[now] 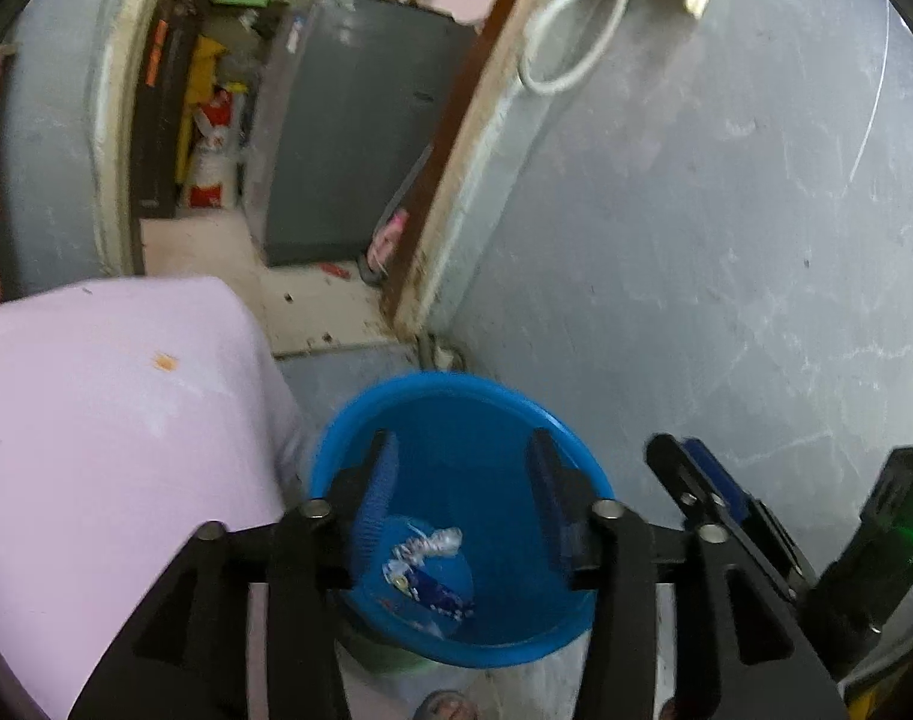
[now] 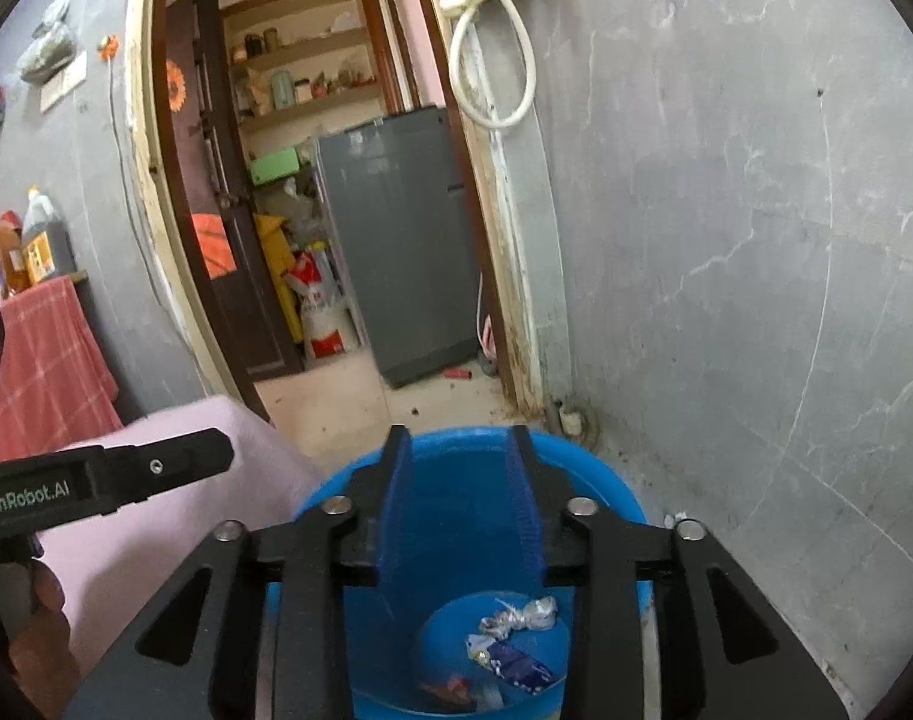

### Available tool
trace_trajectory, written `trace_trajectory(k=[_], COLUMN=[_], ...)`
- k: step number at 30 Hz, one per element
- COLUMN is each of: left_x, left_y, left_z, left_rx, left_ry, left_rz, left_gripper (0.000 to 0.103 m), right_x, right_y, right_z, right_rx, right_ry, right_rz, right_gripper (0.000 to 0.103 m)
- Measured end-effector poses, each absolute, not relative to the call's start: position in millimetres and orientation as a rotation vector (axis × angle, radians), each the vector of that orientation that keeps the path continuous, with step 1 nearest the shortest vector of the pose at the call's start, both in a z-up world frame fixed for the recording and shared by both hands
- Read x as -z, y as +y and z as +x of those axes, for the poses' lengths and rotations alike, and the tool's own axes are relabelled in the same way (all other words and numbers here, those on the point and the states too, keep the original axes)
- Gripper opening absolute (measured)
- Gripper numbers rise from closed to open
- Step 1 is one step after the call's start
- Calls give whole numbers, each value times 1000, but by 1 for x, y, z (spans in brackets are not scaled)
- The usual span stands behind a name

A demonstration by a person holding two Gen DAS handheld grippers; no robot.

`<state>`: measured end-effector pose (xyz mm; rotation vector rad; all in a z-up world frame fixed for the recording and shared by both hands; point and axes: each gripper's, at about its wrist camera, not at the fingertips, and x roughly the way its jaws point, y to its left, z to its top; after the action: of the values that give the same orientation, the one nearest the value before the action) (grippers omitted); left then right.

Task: Collect trash
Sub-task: 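Carry both scraps over the blue basin and open both tools to drop them, then move both tools back over the remaining trash on the table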

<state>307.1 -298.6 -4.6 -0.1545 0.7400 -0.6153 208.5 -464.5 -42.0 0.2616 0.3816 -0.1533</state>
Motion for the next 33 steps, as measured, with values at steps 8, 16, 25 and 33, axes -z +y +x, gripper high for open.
trace_trajectory(k=[8,16,25,33], left_x=[-40,-69,-75,-72], left_y=[-234,-172,-112,-55], left_z=[283,255,222,201], left_rx=[486,389,283,171], left_ry=[510,371,296,279], left_rz=[-161,-129,-139,-150], left_gripper=[94,101,101,101], right_x=[1,-33,-52,-51], right_y=[-439,-399,-348,-301], right_z=[185,171,162,162], right_rx=[103,17,-92,-187], right_ry=[234,129,58,33], right_rz=[226,202,188,183], right_gripper=[80,103,103,103])
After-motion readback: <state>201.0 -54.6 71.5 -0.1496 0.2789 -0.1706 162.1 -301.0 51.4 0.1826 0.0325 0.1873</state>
